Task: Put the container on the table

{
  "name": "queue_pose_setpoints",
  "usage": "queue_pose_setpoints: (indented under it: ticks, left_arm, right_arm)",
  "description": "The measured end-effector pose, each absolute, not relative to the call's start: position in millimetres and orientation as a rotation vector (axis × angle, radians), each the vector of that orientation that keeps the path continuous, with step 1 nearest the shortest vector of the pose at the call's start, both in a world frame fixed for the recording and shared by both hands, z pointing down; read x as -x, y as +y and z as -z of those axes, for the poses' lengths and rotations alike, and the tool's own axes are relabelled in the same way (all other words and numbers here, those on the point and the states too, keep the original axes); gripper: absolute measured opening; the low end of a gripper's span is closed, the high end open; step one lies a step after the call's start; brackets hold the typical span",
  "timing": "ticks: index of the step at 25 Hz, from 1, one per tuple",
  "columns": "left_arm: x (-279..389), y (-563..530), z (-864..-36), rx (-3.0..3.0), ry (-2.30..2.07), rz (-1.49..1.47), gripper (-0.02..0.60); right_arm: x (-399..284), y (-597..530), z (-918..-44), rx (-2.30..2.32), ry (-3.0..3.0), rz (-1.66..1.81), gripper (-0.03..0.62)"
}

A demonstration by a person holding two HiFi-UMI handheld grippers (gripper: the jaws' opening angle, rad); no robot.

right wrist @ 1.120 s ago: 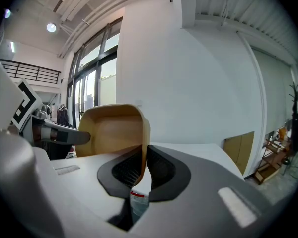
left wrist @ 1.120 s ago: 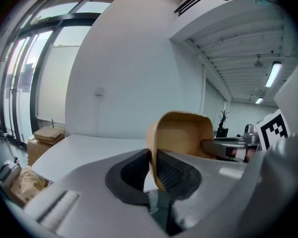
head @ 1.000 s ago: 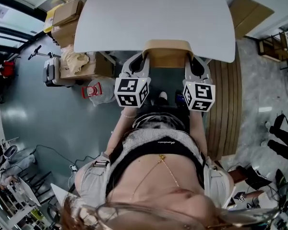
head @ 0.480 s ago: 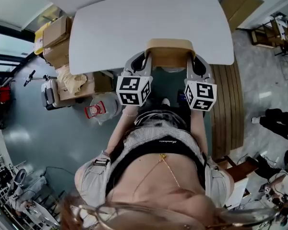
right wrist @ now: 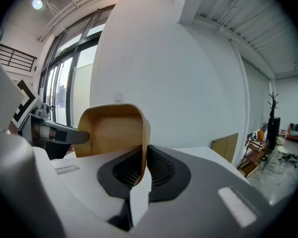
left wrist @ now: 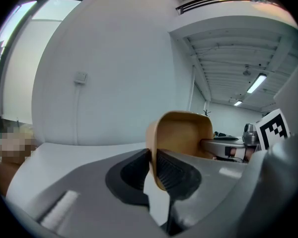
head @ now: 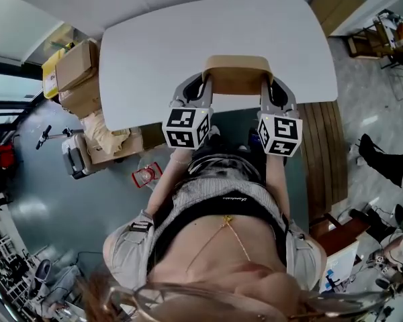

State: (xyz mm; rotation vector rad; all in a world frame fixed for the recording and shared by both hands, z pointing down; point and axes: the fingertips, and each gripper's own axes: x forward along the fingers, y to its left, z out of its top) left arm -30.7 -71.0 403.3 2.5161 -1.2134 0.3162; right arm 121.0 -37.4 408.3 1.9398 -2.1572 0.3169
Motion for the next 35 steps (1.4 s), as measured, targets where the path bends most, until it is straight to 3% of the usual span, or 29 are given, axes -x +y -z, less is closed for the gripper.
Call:
queue_pose_setpoints:
  ticks: [19,35]
  left_arm:
    - [61,-107,-420,-2.447,-1.23,-0.317,0.028]
    - [-38,-147,-411,-2.42,-1.291,-0.346,0.029]
  right_arm:
    - [-92,-81,-423,-1.859,-2.156,-0.343,0.04]
    - [-191,-130,-418,-1.767,-2.239,-0.374,0.041]
